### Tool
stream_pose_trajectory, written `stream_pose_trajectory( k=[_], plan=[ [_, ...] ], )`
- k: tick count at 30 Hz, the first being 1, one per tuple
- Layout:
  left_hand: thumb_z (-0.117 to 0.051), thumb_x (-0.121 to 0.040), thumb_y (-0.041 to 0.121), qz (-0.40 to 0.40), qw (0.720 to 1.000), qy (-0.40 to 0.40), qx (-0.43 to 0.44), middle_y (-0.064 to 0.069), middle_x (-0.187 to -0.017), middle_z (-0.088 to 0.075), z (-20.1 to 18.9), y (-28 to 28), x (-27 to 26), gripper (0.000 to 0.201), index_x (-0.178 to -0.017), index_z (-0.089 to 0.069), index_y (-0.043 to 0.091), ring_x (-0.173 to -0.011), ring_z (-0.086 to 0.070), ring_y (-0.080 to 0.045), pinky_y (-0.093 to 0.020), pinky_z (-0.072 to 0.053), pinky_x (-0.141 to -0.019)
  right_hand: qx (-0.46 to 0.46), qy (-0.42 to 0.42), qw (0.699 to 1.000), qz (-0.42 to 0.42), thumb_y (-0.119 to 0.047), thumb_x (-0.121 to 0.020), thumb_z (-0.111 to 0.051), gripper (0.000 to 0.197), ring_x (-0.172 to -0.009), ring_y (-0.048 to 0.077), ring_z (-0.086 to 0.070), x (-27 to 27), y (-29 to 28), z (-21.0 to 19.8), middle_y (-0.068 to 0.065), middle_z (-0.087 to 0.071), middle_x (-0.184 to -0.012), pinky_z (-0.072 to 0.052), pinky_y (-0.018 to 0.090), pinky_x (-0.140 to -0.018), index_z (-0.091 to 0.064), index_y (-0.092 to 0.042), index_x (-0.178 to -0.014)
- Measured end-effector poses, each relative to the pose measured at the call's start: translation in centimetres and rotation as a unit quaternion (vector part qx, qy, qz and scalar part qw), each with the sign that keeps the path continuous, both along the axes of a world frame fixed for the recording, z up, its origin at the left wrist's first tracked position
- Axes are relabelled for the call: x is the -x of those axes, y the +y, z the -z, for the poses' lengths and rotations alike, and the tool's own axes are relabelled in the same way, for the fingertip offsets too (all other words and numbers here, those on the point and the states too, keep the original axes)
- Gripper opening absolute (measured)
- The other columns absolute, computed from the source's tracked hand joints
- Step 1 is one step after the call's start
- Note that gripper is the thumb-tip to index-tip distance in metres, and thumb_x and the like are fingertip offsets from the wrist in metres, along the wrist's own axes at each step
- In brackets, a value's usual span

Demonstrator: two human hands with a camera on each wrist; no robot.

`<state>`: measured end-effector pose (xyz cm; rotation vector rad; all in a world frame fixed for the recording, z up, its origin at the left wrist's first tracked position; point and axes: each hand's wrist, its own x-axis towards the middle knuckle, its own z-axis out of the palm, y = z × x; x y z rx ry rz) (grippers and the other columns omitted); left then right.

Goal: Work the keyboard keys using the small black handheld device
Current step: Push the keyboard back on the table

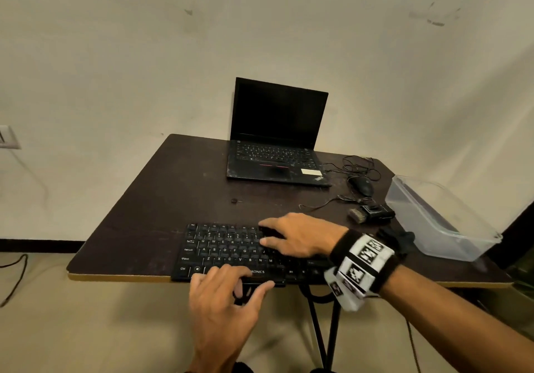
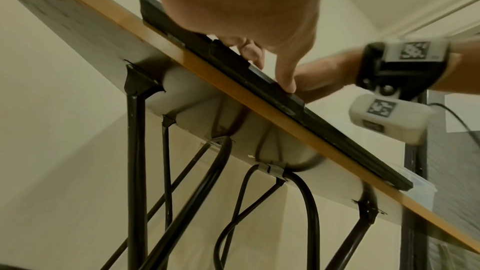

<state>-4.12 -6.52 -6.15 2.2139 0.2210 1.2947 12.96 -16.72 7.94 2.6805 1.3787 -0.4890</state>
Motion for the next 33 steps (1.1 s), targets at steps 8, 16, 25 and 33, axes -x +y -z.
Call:
stream_pose_trajectory(
  k=[8,16,25,33],
  plan=[
    [-0.075,-0.069,0.068,0.009,0.997,0.067,0.046,0.022,-0.069,-0.051,-2.0,0.7,0.7,0.045,-0.092,-0.072,0.030,-0.066,-0.048,-0.001,-0.035,-0.041,-0.072,0.022,0.001,1.000,-0.007,-0.070,-0.075,-0.087,0.141,-0.168,0.020,-0.007,0.7,-9.2,-0.7,0.002,-0.006,-0.182,0.000,0.051,-0.136,0.003,-0.026,-0.173],
    [-0.066,-0.056,0.091,-0.012,0.979,0.191,-0.070,0.026,-0.097,-0.058,-4.4,6.0,1.4,0.074,-0.105,-0.070,0.035,-0.091,-0.054,-0.005,-0.034,-0.034,-0.084,-0.012,-0.004,1.000,0.018,-0.057,-0.064,-0.098,0.140,-0.145,0.024,-0.049,-1.7,-9.5,-0.8,0.001,-0.046,-0.164,-0.036,0.040,-0.126,-0.011,-0.031,-0.170],
    [-0.088,-0.065,0.070,-0.060,0.945,0.320,-0.044,0.017,-0.108,-0.064,-7.1,10.4,-2.3,0.056,-0.103,-0.073,0.032,-0.108,-0.060,-0.012,-0.039,-0.047,-0.089,-0.034,0.055,0.996,0.060,-0.061,-0.059,-0.100,0.144,-0.154,0.032,-0.041,-6.9,-5.2,-0.6,0.003,-0.042,-0.169,-0.036,0.048,-0.127,-0.013,-0.035,-0.171],
    [-0.079,-0.075,0.074,-0.075,0.916,0.389,-0.058,0.017,-0.119,-0.056,-8.5,12.0,-7.2,0.053,-0.109,-0.065,0.037,-0.121,-0.052,-0.009,-0.042,-0.045,-0.101,-0.061,0.040,0.993,0.096,-0.060,-0.074,-0.093,0.132,-0.161,0.029,-0.032,-10.5,-4.1,-0.1,0.006,-0.028,-0.177,-0.028,0.043,-0.130,-0.014,-0.021,-0.173]
  ],
)
